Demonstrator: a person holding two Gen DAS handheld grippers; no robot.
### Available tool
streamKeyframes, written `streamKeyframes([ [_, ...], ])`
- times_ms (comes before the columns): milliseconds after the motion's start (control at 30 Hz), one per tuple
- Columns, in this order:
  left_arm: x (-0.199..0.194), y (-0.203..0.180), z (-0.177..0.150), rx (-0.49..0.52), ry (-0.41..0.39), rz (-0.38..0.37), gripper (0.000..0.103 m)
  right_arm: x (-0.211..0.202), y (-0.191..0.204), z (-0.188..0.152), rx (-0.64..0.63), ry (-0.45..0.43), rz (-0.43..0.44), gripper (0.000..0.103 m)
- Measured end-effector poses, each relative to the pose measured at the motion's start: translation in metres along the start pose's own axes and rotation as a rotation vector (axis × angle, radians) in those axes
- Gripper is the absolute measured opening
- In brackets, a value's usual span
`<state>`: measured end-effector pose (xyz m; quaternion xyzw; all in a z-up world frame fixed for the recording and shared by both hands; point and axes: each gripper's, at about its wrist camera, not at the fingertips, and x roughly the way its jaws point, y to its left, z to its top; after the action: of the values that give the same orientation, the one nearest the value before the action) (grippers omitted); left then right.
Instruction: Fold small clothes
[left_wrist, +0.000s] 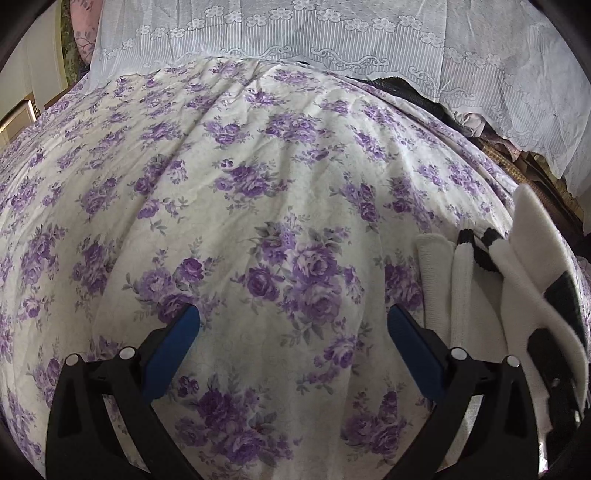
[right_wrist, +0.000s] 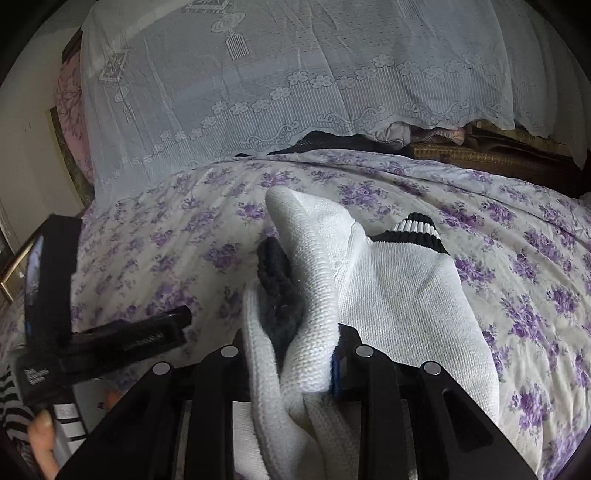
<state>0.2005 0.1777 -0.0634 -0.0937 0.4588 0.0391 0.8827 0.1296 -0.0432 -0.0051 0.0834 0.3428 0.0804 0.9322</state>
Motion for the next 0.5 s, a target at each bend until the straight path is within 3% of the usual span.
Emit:
streamKeyframes([
  [167,0.0,0.001,0.0,0.002,-0.003,0.003,0.099,0.014,0.018,-0.015,-0.095,0.029,-0.04,0.028],
  [233,0.001,0.001,0.0,0.008,-0.003,0.007,0.099,0.023,0.036,-0.027,-0.232,0.052,-0.093,0.039],
  [267,0.001,0.0,0.0,0.012,-0.003,0.01,0.099,0.021,0.043,-0.032,-0.272,0.041,-0.098,0.051],
  [300,0.001,-0.001,-0.001,0.016,-0.002,0.011,0.099,0.019,0.048,-0.036,-0.303,0.046,-0.086,0.063],
  [333,0.002,-0.001,-0.001,0.017,-0.003,0.011,0.099,0.016,0.051,-0.038,-0.319,0.05,-0.065,0.066],
  [433,0.002,-0.001,-0.001,0.016,-0.002,0.01,0.099,-0.002,0.048,-0.043,-0.331,0.027,-0.016,0.067],
  [500,0.002,0.0,0.001,0.01,-0.002,0.005,0.099,-0.023,0.039,-0.046,-0.322,0.0,0.066,0.066],
])
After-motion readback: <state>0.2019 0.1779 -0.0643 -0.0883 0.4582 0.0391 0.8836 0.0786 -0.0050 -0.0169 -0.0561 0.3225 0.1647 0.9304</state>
